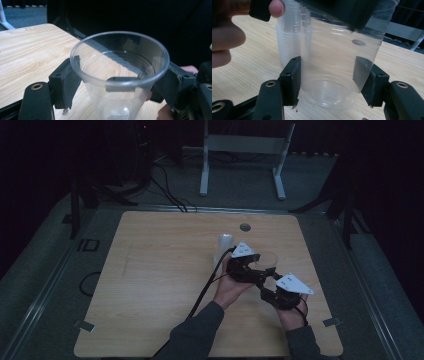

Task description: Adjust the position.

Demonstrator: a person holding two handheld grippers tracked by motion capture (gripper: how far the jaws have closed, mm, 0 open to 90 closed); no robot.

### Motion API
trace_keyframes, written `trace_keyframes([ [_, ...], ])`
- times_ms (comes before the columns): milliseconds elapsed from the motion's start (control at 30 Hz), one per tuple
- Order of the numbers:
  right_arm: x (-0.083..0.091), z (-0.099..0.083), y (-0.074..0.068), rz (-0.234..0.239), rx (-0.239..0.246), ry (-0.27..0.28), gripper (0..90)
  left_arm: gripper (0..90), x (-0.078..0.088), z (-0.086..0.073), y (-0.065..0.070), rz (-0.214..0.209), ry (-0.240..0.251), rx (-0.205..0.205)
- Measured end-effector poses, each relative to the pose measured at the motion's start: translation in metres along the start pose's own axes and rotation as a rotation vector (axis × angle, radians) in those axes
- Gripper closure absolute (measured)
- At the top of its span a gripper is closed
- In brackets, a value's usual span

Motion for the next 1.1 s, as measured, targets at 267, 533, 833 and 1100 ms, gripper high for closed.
trace_keyframes([
  [267,-0.0004,-0.001,-0.0002,0.005,0.006,-0.001,38.2,27.4,0.001,-0.0014,-0.0004,-0.003,0.016,-0.001],
  [533,-0.0001,-0.0008,0.0012,0.01,-0.008,-0.008,30.9,27.8,0.0031,-0.0014,-0.0015,0.037,0.008,-0.035],
  [833,0.0037,-0.0023,0.0024,0.011,-0.012,-0.013,29.5,28.1,0.0053,-0.0021,-0.0019,0.082,-0.009,-0.083],
  [1100,0.0087,-0.0038,0.0062,0.012,-0.011,-0.011,29.5,28.1,0.0089,-0.0035,-0.0027,0.114,-0.008,-0.105],
])
Point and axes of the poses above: each handheld gripper's, and its own axes: x roughly backward along the jaws, z roughly out of its top, y roughly to its right, the point moved 7 cm from there along -x, roughly forward along the jaws, and after that the axes turned 10 degrees about -z, right-handed, at the moved point
